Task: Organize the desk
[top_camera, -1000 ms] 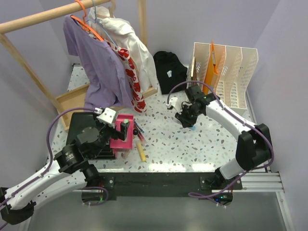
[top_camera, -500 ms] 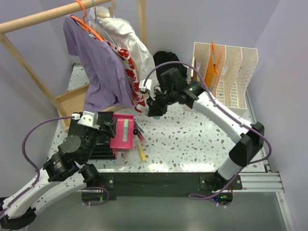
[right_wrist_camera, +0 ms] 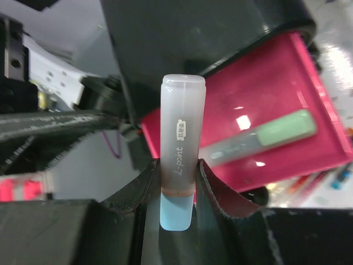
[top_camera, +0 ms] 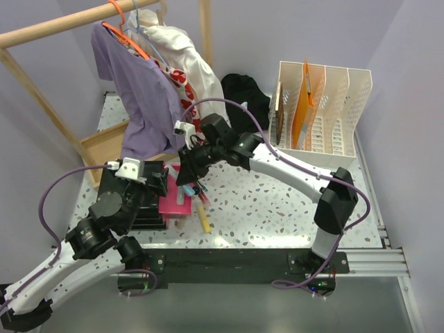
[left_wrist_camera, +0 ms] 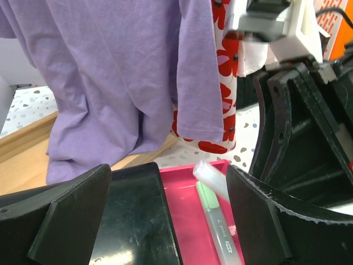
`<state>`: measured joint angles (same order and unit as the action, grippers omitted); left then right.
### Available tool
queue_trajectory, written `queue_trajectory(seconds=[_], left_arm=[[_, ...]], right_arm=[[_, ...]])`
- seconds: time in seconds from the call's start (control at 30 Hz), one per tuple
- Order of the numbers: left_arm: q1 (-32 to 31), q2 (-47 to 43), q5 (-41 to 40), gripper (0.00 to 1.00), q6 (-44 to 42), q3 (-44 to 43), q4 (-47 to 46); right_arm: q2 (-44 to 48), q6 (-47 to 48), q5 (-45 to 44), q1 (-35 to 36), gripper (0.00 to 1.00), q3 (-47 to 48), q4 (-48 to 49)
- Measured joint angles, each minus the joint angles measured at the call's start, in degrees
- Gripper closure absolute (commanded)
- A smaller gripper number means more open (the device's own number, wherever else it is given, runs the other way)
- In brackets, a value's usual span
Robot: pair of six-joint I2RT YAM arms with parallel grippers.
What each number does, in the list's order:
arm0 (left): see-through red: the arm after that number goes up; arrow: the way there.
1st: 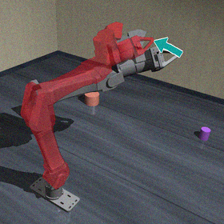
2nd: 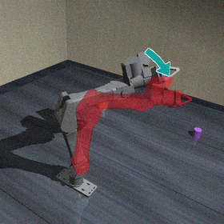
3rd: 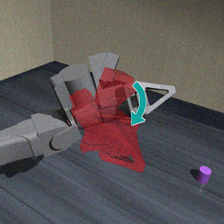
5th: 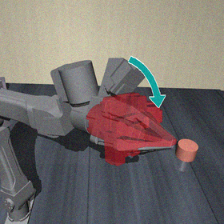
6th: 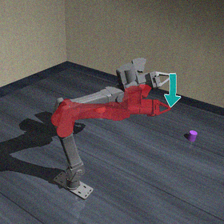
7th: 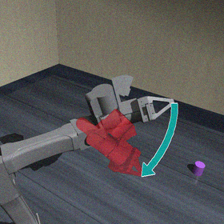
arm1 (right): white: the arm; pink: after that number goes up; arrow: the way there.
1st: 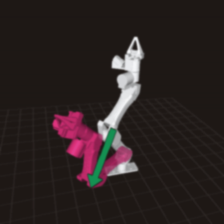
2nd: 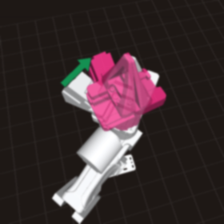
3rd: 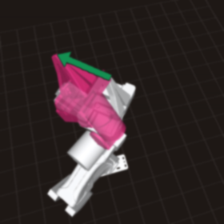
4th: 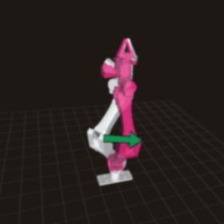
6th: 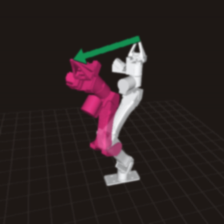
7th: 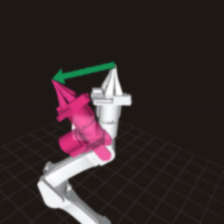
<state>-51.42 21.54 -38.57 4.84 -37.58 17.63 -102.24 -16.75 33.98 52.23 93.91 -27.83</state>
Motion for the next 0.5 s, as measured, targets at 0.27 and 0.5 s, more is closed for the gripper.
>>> queue_trajectory(seconds=[0.27, 0.5], left_arm=[[1.4, 1.0, -0.2, 0.09, 0.0, 0.0, 0.0], [1.6, 1.2, -0.2, 0.09, 0.0, 0.0, 0.0]], right_arm=[[0.2, -14.6, -2.8, 1.9, 0.96, -4.9, 6.1], [-0.1, -19.2, -3.4, 2.2, 0.61, -4.9, 9.5]])
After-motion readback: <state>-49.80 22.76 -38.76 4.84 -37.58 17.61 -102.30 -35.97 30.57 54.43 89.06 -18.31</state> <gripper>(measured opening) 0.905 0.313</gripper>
